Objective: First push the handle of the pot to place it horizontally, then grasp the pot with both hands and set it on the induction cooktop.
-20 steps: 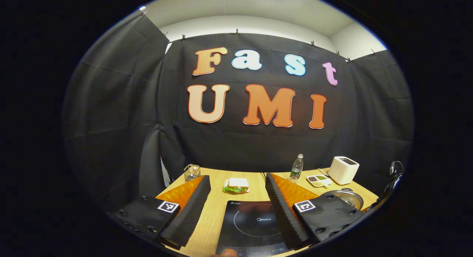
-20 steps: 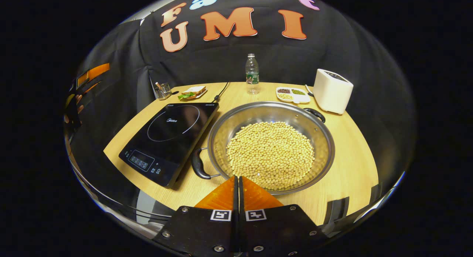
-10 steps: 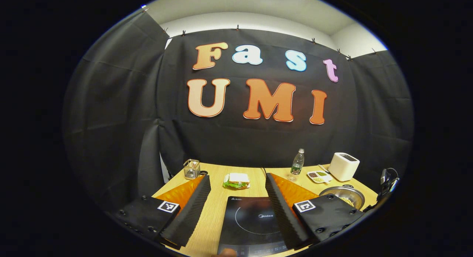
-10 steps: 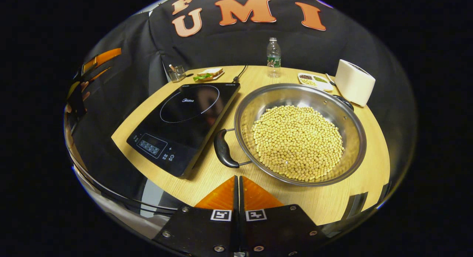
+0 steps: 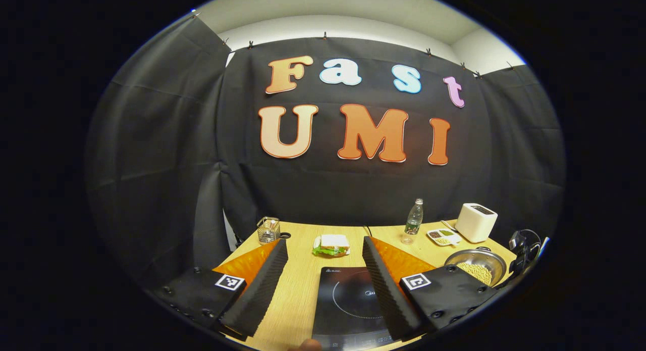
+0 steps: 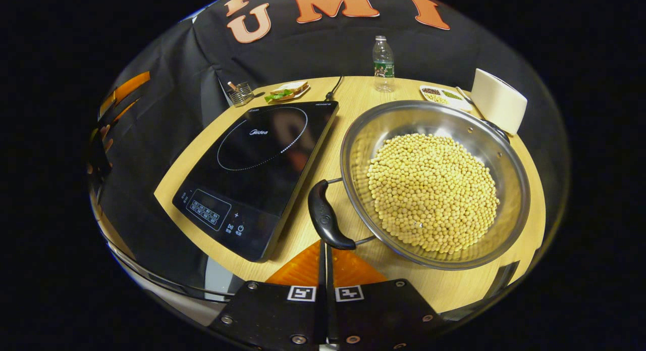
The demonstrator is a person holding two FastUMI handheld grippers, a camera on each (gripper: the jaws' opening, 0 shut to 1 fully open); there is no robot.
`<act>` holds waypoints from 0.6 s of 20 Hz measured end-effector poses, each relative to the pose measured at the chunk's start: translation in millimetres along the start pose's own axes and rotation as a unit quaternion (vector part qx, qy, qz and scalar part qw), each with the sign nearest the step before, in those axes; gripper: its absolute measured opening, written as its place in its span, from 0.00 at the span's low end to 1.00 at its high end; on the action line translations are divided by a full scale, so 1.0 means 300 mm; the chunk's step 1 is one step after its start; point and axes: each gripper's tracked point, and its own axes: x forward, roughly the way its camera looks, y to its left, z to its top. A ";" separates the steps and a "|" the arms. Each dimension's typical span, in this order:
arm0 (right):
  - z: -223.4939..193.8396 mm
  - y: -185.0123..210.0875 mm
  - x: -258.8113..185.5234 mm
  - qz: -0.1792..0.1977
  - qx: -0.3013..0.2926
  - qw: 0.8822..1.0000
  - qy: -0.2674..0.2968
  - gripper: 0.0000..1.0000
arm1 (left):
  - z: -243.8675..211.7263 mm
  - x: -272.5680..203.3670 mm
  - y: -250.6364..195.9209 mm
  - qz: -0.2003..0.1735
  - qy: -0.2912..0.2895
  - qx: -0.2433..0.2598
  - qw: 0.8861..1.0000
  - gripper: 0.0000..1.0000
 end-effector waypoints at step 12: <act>0.119 0.034 0.061 0.000 0.052 0.998 -0.026 0.00 | 0.000 -0.007 0.073 0.005 -0.011 -0.005 1.000 0.97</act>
